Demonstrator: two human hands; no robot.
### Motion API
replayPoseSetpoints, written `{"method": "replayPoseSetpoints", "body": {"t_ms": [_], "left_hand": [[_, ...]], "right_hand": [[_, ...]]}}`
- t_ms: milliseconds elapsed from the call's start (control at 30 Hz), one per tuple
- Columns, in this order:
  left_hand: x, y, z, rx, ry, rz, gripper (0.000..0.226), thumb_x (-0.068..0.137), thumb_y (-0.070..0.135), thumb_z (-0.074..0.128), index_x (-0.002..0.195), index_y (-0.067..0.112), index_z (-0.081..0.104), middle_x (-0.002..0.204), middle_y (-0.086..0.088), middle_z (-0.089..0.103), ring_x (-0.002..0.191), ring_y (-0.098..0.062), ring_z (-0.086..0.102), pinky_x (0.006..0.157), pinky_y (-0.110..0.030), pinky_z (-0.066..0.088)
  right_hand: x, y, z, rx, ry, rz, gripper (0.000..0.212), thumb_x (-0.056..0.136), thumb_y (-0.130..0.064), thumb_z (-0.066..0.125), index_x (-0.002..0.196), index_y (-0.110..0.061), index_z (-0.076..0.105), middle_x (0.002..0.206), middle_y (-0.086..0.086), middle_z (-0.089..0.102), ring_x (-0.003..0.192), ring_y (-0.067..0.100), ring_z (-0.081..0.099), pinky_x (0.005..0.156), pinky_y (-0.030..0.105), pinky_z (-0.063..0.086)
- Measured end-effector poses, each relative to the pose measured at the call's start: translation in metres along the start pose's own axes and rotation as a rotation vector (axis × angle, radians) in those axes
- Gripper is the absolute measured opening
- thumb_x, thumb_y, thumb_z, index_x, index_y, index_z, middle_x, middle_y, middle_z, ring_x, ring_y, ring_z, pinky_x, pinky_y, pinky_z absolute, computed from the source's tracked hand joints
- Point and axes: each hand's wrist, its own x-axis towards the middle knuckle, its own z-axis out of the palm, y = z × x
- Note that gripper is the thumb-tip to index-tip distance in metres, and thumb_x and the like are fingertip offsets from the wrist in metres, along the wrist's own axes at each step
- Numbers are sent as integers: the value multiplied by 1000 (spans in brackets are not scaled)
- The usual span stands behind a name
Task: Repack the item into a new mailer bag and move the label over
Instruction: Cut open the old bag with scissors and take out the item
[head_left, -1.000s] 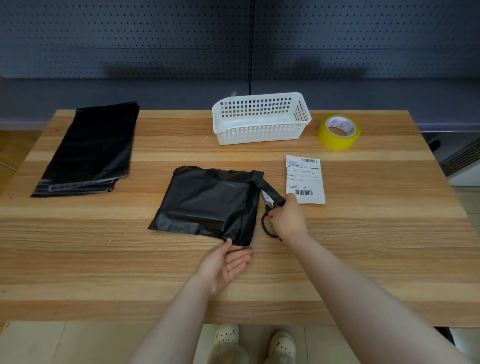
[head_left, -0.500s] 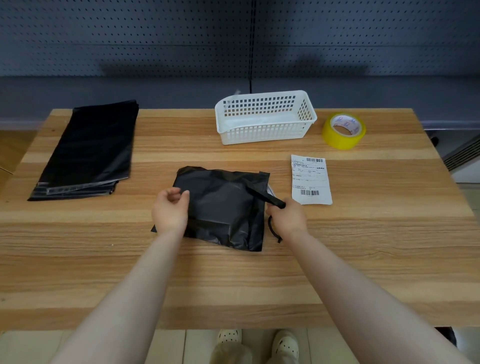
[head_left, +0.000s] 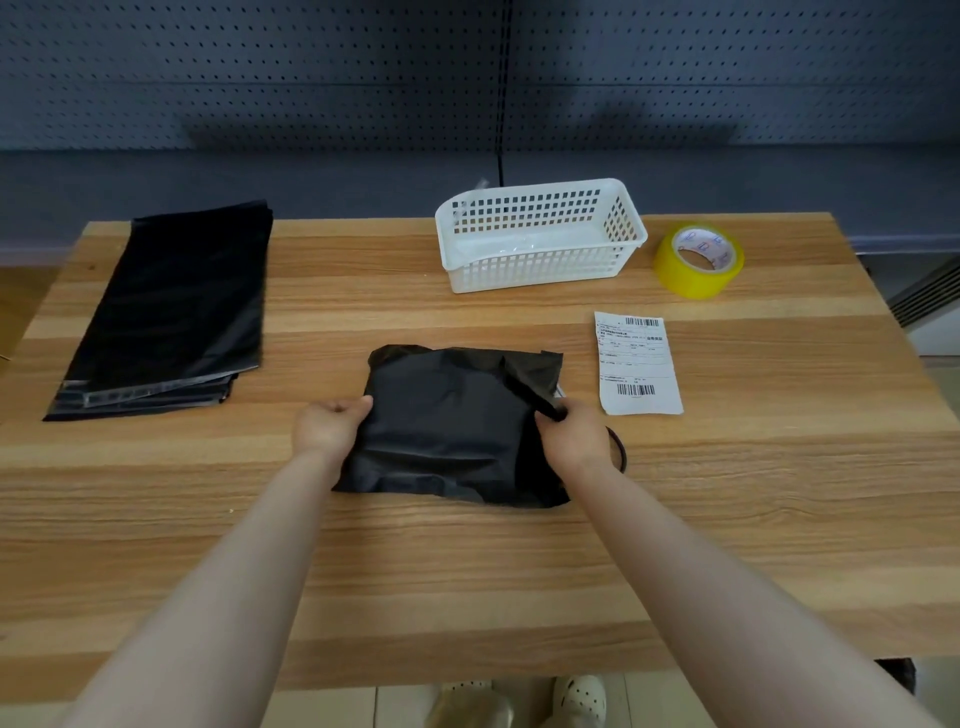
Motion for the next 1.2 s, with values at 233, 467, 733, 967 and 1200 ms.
{"method": "replayPoseSetpoints", "body": {"t_ms": [233, 467, 733, 967, 1200], "left_hand": [[6, -9, 1, -124, -8, -1, 13, 90, 23, 60, 79, 15, 62, 93, -8, 67, 93, -28, 63, 88, -41, 52], [12, -14, 2, -68, 100, 42, 15, 93, 20, 53, 78, 16, 54, 92, -8, 61, 92, -27, 57, 85, -39, 46], [15, -17, 6, -59, 121, 45, 12, 96, 22, 46, 91, 11, 49, 75, -1, 50, 85, -25, 49, 75, -35, 39], [14, -19, 6, -78, 118, 58, 13, 97, 22, 44, 94, 10, 48, 76, -1, 49, 87, -26, 49, 77, -35, 41], [12, -21, 0, -149, 63, 32, 14, 97, 24, 45, 90, 13, 50, 93, -9, 58, 93, -28, 55, 86, -42, 47]], "right_hand": [[5, -3, 5, 48, 61, 54, 21, 88, -13, 60, 107, -8, 64, 103, 7, 69, 100, 27, 62, 80, 30, 46], [5, -5, 4, 206, 98, 55, 21, 87, -15, 62, 107, -10, 63, 100, -2, 66, 91, 15, 58, 83, 29, 46], [6, -9, 4, 355, -55, 149, 22, 93, -21, 50, 72, -21, 57, 54, -2, 45, 50, 14, 41, 50, 26, 32], [1, -6, 8, 189, -159, 95, 17, 90, -12, 50, 73, -16, 51, 56, 4, 51, 41, 13, 42, 35, 19, 33], [-1, -8, 13, -37, -153, 38, 10, 82, -9, 58, 73, -14, 57, 65, 0, 56, 62, 13, 53, 50, 22, 40]]}}
